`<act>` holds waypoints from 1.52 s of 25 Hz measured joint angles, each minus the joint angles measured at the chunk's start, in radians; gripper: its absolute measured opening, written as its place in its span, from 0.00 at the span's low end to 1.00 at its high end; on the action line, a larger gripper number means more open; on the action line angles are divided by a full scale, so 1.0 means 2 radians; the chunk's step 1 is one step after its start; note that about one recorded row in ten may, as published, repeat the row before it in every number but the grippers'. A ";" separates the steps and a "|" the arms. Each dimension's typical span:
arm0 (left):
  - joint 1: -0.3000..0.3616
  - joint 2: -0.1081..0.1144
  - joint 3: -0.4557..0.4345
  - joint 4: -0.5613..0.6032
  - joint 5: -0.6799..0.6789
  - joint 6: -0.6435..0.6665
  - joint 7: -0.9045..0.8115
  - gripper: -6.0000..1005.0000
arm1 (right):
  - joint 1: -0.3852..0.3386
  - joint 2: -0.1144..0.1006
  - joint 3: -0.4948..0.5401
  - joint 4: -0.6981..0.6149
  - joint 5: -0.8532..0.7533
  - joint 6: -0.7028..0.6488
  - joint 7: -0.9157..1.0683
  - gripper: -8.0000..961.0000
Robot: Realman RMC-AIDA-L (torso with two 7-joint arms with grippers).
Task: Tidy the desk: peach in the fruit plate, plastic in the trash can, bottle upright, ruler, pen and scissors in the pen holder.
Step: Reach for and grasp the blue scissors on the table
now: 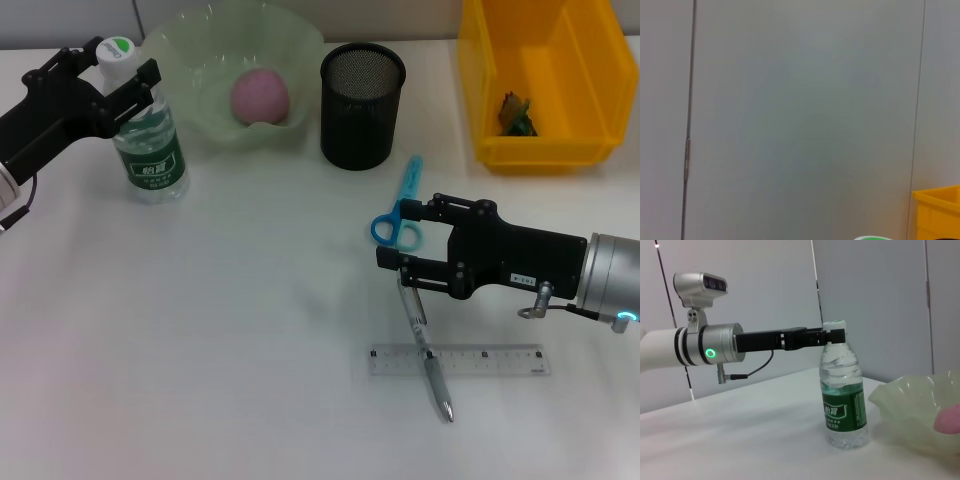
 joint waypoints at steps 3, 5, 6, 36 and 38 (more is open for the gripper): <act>0.000 0.000 0.001 0.000 -0.001 0.002 -0.001 0.76 | 0.000 0.000 0.000 0.000 0.000 0.000 0.000 0.75; 0.000 0.000 0.001 0.000 0.000 0.004 -0.001 0.76 | 0.000 0.000 0.000 0.001 0.000 0.000 0.000 0.75; 0.000 0.001 0.001 0.000 0.000 0.005 -0.001 0.76 | 0.000 0.000 0.000 0.001 0.000 0.000 0.000 0.75; 0.027 0.070 0.129 0.093 0.049 0.214 -0.244 0.78 | 0.002 0.000 0.002 0.002 0.000 -0.001 0.001 0.75; 0.025 0.068 0.130 0.096 0.074 0.226 -0.240 0.78 | 0.003 0.000 0.002 0.002 0.000 -0.001 0.001 0.75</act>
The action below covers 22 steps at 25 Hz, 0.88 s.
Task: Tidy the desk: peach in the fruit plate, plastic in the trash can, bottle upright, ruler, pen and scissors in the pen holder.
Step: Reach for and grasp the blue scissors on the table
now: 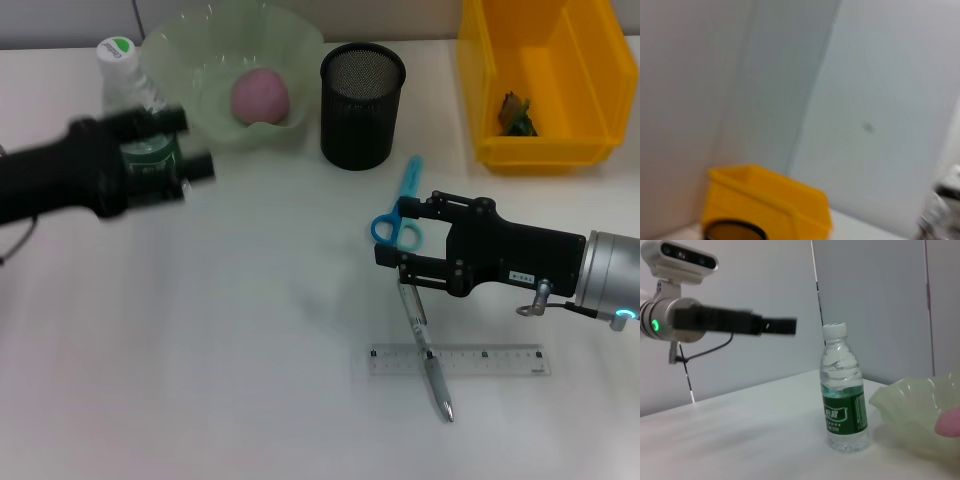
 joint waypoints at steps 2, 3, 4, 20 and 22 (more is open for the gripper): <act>-0.001 -0.005 0.001 0.004 0.028 0.011 0.011 0.78 | 0.000 0.000 0.000 0.000 0.001 0.000 0.000 0.75; -0.001 -0.007 0.001 0.006 0.040 0.013 0.017 0.78 | 0.000 0.000 0.000 0.000 0.003 0.000 0.000 0.75; 0.000 -0.011 0.001 0.007 0.054 0.014 0.027 0.78 | 0.000 0.000 -0.001 0.000 0.007 0.000 0.000 0.75; 0.003 -0.048 -0.004 -0.039 0.124 -0.044 0.122 0.78 | 0.003 0.000 0.000 0.002 0.015 0.004 0.003 0.75; 0.002 -0.047 -0.004 -0.043 0.124 -0.044 0.122 0.78 | 0.004 0.000 0.000 0.003 0.015 0.004 0.003 0.75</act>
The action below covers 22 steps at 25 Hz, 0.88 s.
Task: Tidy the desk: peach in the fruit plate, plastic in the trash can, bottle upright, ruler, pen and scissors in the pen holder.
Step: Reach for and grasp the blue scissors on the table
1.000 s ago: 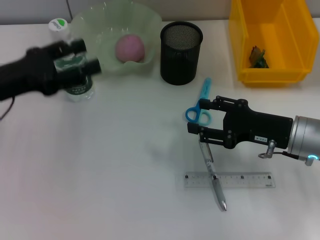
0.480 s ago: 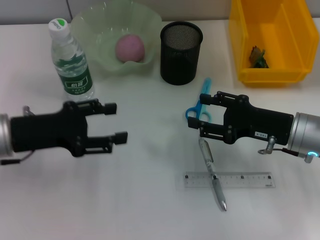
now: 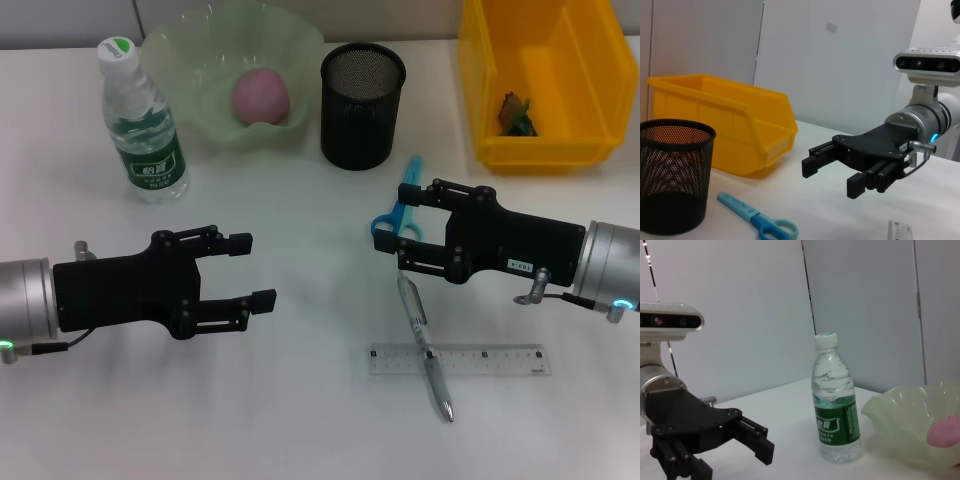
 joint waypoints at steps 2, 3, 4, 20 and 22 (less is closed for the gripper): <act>0.000 -0.001 0.000 -0.001 0.000 0.000 0.000 0.78 | 0.000 0.000 0.000 0.000 0.000 0.001 0.000 0.75; 0.000 -0.001 0.000 -0.001 0.000 0.000 0.000 0.78 | 0.000 0.000 0.000 0.000 0.000 0.001 0.000 0.75; 0.000 -0.001 0.000 -0.001 0.000 0.000 0.000 0.78 | 0.000 0.000 0.000 0.000 0.000 0.001 0.000 0.75; 0.002 -0.009 -0.006 -0.002 -0.003 -0.008 0.000 0.78 | 0.028 -0.007 -0.025 -0.235 -0.137 -0.070 0.411 0.75; 0.003 -0.009 -0.006 -0.002 -0.003 -0.008 0.000 0.78 | 0.052 -0.012 -0.029 -0.269 -0.188 -0.082 0.484 0.75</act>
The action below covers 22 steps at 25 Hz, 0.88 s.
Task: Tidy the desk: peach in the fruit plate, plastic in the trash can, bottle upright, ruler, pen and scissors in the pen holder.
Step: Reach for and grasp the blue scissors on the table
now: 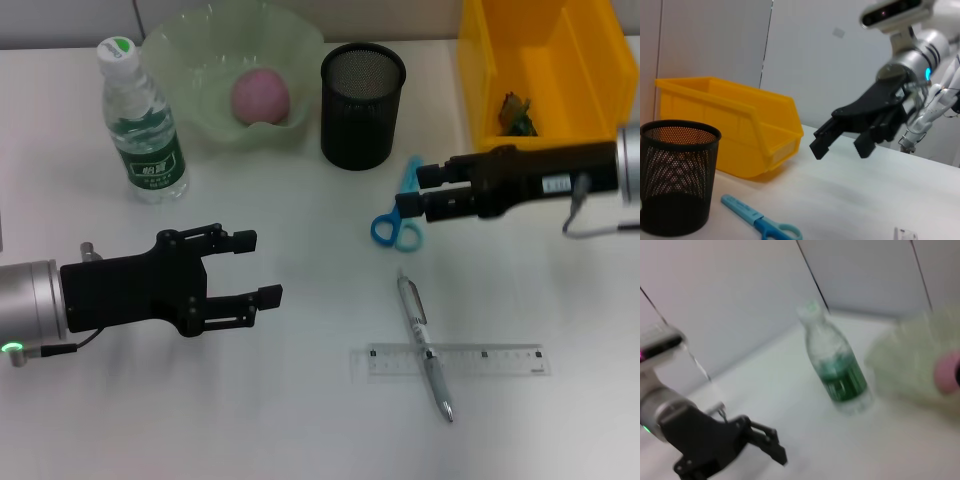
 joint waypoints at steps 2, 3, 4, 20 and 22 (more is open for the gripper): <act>0.001 0.000 -0.001 0.000 0.000 -0.001 0.000 0.78 | 0.049 -0.009 -0.001 -0.025 -0.078 -0.023 0.084 0.75; 0.001 0.000 -0.001 0.000 0.000 -0.001 0.000 0.78 | 0.049 -0.009 -0.001 -0.025 -0.078 -0.023 0.084 0.75; 0.002 -0.001 -0.001 0.000 0.000 -0.001 0.000 0.78 | 0.070 -0.012 -0.001 -0.027 -0.106 -0.030 0.111 0.75; 0.004 -0.011 -0.021 -0.004 -0.001 -0.001 0.023 0.77 | 0.221 0.007 -0.129 0.012 -0.317 0.029 0.283 0.75; 0.004 -0.011 -0.022 -0.005 -0.001 -0.001 0.023 0.77 | 0.224 0.009 -0.130 0.025 -0.320 0.042 0.286 0.75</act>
